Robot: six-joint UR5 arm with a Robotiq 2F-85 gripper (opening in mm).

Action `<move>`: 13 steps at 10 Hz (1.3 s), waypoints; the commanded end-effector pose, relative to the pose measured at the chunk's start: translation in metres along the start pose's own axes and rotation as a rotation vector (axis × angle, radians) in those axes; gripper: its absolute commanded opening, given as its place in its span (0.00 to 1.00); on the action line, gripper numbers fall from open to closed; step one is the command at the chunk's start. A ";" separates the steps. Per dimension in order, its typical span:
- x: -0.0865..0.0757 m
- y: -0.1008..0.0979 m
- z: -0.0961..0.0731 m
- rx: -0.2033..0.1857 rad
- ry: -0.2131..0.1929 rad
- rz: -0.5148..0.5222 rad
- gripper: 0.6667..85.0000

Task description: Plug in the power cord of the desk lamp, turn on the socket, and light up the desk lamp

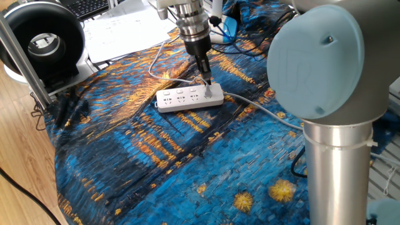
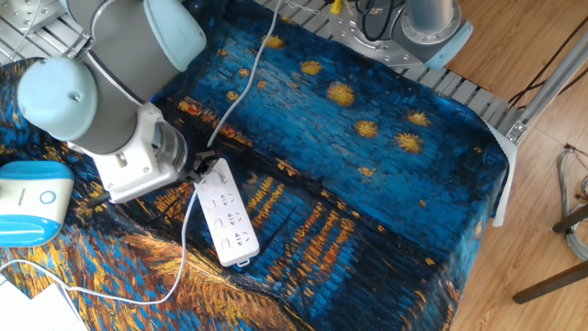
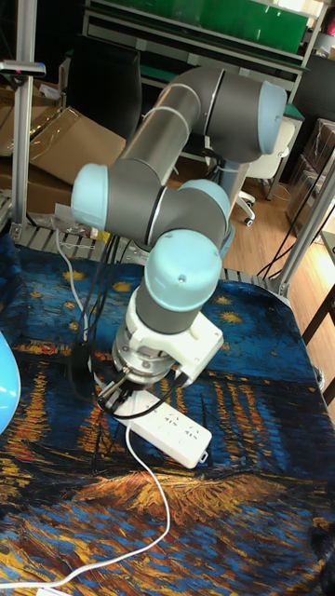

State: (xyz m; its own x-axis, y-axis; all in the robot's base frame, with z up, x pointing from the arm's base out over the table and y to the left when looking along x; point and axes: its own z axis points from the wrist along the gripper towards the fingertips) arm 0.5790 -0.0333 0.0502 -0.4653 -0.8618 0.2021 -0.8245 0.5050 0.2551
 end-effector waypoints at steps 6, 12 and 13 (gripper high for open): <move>-0.009 -0.011 -0.040 0.108 -0.084 0.068 0.01; -0.011 -0.044 -0.066 0.263 -0.089 0.184 0.01; -0.007 -0.047 -0.068 0.272 -0.080 0.186 0.01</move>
State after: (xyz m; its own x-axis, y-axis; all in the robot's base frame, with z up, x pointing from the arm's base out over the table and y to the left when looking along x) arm 0.6325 -0.0450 0.0953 -0.5988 -0.7842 0.1626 -0.7951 0.6065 -0.0023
